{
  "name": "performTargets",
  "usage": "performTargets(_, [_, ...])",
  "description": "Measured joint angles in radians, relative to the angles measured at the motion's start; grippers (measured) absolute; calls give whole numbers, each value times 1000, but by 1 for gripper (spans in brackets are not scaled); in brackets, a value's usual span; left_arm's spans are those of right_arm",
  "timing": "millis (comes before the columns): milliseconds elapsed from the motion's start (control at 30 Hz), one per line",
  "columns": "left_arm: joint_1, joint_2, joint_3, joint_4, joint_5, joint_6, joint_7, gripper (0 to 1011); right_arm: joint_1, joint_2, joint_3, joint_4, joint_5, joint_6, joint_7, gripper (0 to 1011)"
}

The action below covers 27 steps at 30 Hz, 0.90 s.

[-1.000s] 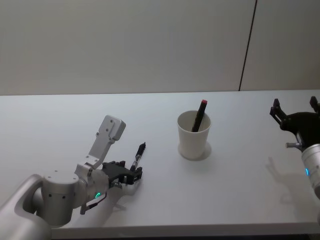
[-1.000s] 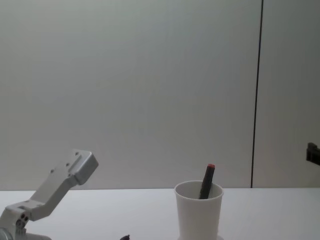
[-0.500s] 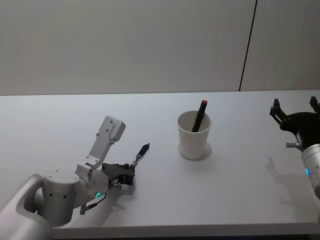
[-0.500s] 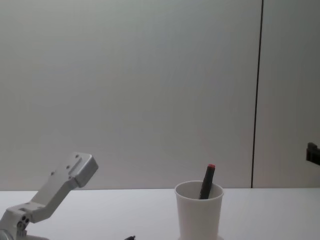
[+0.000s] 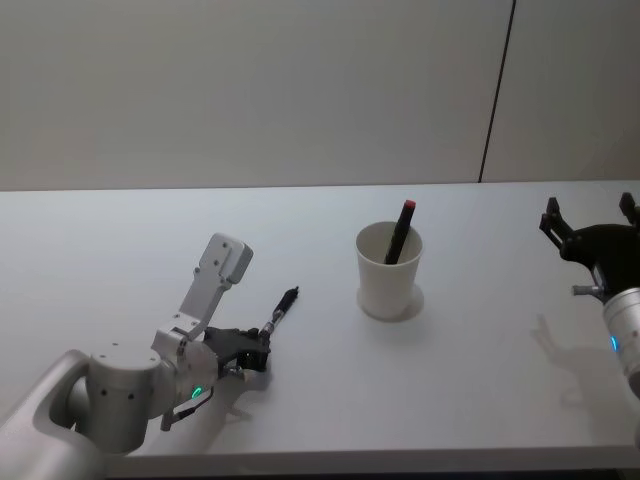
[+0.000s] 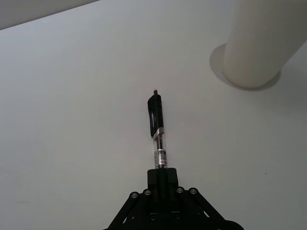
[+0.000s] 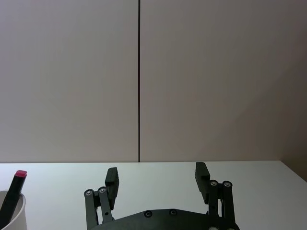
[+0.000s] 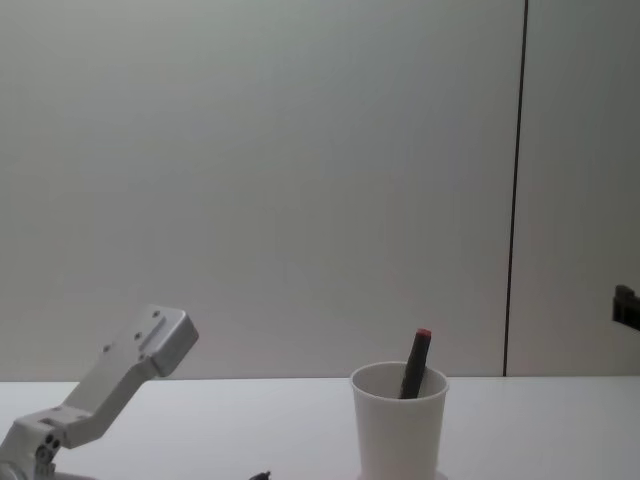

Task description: Place the pen into the pen holder.

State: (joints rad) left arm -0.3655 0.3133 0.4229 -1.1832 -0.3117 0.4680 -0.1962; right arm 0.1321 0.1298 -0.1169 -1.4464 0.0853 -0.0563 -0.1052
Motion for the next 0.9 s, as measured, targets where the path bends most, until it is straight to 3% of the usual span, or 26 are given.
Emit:
performTargets(567, [60, 43, -21, -150, 2, -84, 77, 127, 0, 0, 0, 0, 0, 0, 0, 1002])
performTargets(900, [103, 72, -34, -240, 13, -186, 123, 127, 0, 0, 0, 0, 0, 0, 0, 1002])
